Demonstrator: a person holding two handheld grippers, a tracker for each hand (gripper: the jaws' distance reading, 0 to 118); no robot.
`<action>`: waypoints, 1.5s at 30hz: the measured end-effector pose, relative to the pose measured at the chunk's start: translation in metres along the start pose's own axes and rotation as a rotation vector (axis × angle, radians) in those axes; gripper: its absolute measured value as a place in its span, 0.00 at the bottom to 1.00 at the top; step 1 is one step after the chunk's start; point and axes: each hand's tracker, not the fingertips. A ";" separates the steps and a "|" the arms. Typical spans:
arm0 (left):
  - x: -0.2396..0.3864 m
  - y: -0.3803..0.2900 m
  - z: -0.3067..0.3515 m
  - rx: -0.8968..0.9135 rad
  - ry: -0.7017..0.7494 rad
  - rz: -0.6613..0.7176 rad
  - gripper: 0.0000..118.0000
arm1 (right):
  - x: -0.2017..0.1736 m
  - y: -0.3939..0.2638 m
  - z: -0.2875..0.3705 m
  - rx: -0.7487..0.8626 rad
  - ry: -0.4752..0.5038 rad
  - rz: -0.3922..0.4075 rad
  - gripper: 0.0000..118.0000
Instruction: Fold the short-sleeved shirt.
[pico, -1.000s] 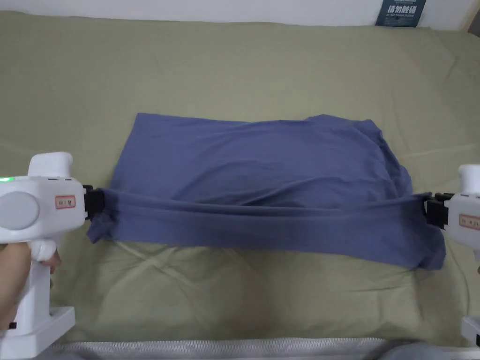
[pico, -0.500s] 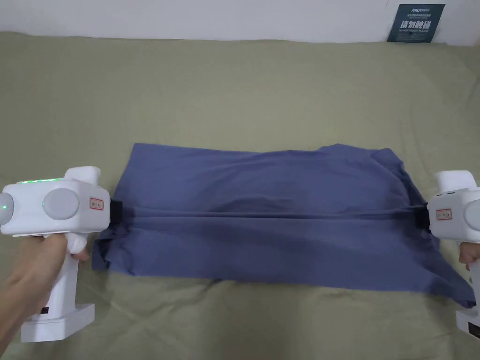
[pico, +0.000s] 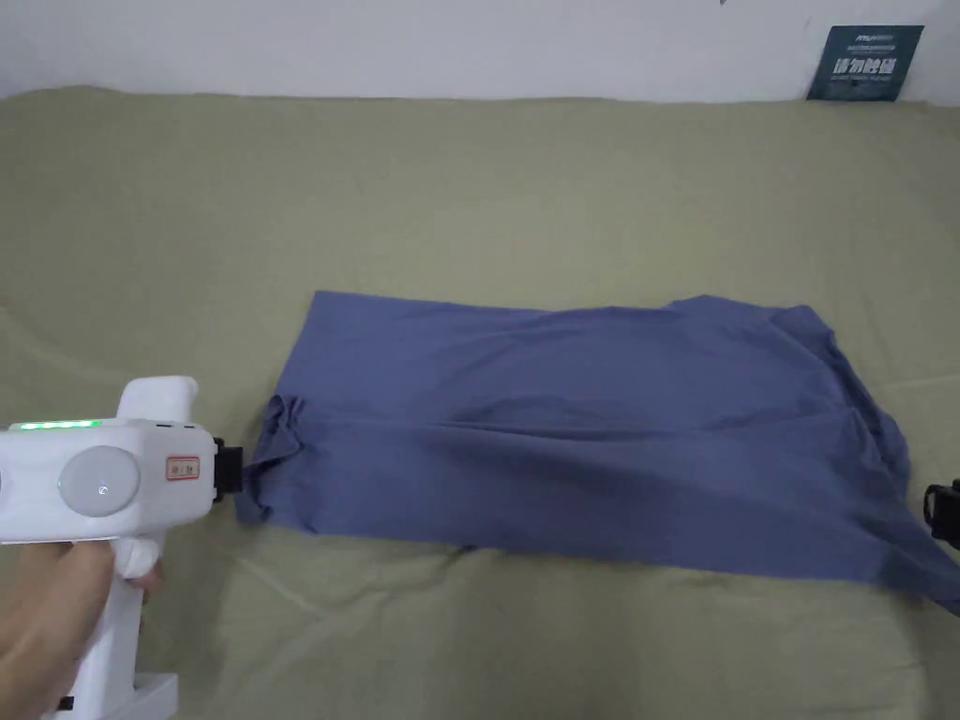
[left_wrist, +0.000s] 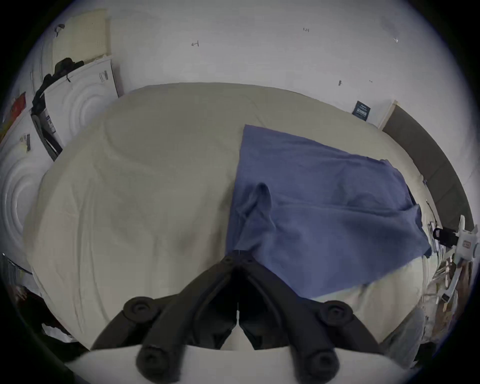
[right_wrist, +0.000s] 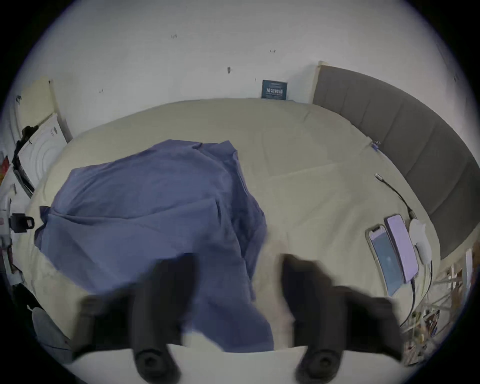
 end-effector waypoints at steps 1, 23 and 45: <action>0.001 -0.004 -0.001 -0.015 -0.015 0.010 0.00 | -0.001 -0.003 0.002 -0.012 0.013 0.005 0.00; 0.024 -0.005 -0.035 -0.081 0.006 -0.015 0.07 | 0.008 -0.025 -0.050 -0.125 0.029 -0.004 0.97; 0.002 -0.055 0.061 -0.035 0.027 -0.022 0.07 | 0.004 -0.048 0.056 -0.059 0.131 0.021 0.06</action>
